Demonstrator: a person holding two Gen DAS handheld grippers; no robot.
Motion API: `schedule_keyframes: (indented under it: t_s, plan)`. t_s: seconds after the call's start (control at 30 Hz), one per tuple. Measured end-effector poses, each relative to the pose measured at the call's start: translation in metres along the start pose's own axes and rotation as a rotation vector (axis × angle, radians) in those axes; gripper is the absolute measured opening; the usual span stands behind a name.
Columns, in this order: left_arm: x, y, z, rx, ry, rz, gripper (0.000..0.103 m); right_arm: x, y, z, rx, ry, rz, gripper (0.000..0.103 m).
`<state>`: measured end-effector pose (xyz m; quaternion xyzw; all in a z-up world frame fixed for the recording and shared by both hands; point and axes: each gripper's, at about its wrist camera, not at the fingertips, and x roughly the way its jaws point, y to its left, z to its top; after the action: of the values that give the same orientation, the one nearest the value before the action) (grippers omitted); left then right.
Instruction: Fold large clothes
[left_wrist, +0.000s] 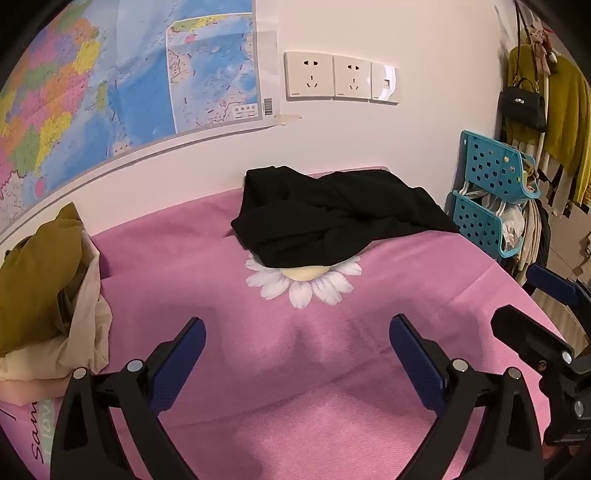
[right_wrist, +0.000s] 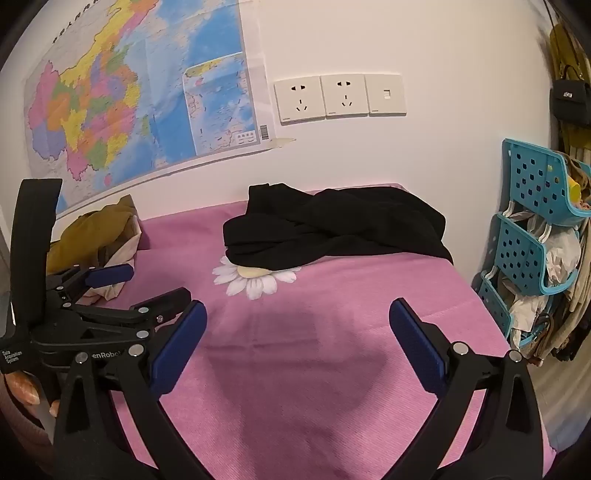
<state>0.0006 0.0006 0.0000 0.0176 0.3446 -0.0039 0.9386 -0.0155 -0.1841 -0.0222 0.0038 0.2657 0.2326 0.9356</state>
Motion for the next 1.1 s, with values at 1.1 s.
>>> schedule_keyframes:
  t_s: [1.1]
  plan:
    - [-0.008, -0.002, 0.001, -0.002, -0.012, -0.005, 0.096, 0.005, 0.005, 0.000, 0.003, 0.000, 0.008, 0.097]
